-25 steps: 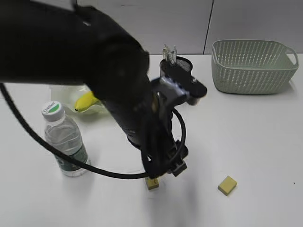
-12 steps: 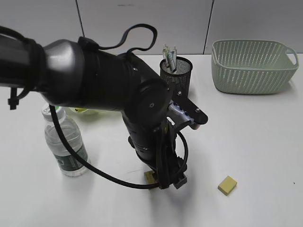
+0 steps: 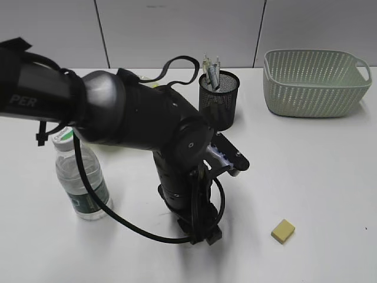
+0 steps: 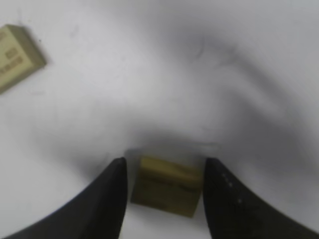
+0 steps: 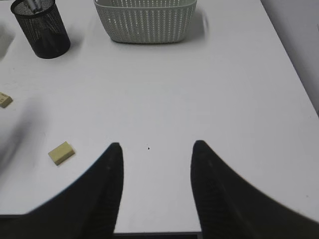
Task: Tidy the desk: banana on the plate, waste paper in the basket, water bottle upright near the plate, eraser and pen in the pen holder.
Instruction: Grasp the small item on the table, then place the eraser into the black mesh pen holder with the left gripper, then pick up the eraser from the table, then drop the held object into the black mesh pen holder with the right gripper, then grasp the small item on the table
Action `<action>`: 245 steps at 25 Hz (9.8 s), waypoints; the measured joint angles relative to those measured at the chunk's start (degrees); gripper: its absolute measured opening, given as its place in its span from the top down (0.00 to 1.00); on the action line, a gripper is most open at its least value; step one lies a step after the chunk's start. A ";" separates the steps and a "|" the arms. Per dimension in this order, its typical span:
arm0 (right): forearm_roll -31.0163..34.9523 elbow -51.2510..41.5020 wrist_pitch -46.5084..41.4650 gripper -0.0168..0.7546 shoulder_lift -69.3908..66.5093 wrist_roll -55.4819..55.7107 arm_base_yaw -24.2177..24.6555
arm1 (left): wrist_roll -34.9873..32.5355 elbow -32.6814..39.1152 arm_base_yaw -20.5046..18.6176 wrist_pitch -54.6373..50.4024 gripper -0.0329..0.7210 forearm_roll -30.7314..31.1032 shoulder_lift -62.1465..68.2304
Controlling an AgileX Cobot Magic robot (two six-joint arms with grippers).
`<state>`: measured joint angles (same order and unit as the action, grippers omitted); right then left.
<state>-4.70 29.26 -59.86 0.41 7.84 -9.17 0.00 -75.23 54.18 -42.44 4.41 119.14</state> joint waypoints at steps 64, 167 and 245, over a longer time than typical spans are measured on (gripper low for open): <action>0.02 0.00 0.00 0.51 0.00 0.00 0.04 | 0.00 32.20 -19.65 -2.67 0.40 -0.66 -79.98; 4.27 78.65 11.97 0.27 -126.65 -7.34 -16.45 | 20.47 44.35 -37.06 -19.20 0.63 14.34 -119.52; 5.61 -0.07 0.35 0.51 0.00 -6.75 -4.94 | 5.85 -17.57 -11.05 -2.66 0.45 -5.93 9.91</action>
<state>0.92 29.19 -59.51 0.41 1.09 -14.11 5.85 -92.79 43.13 -45.10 -1.53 129.04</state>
